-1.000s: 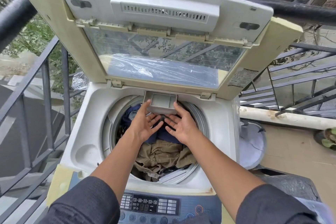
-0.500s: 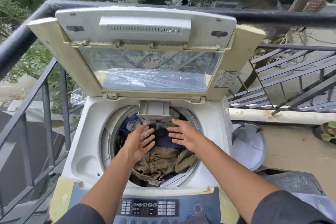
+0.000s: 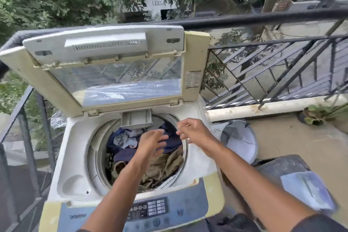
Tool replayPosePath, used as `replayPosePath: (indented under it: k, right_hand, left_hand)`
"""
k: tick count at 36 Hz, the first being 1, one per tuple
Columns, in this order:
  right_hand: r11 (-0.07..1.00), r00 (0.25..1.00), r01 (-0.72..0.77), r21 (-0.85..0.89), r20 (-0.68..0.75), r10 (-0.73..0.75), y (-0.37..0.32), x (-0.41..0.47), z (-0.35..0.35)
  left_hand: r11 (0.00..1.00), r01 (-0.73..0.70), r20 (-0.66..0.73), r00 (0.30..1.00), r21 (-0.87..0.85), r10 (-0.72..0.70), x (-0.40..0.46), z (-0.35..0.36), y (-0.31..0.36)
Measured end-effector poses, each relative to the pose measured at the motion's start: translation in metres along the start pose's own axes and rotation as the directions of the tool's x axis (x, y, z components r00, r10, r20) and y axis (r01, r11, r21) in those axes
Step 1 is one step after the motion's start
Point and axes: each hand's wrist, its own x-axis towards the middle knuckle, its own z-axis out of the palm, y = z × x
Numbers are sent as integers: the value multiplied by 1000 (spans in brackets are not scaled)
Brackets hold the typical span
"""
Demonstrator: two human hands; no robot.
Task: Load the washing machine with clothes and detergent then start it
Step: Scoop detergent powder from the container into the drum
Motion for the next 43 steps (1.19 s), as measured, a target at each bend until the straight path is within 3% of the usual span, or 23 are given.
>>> replayPosePath:
  k: [7,13,19,28,34,39,43]
  right_hand:
    - [989,967,119,-84,-217,-134,13,-29,-62]
    - [984,909,129,-121,-383,-166,38,-52,-118]
    - [989,883,70,-134,-453,-123,77,-70,-175]
    - [993,845,-72,-93,-534,11,161,-102,-258]
    - [964,806,-219,-149,-585,93,242,-112,-306]
    - [897,759,-403,-182,-613,217,341,-112,-338]
    - [761,701,-558,-331,-679,219,388,-120,-361]
  left_hand:
    - [961,-203,93,978,189,188,-19,58,17]
    - [930,-258,197,958,262,210,-23,121,20]
    - [907,-294,308,930,302,199,-30,194,13]
    - [863,-248,380,922,441,71,-19,319,-34]
    - [779,-214,412,909,589,-62,1,395,-85]
    - [626,-294,489,857,722,-162,20,447,-132]
    - [577,-217,434,860,787,-267,35,483,-166]
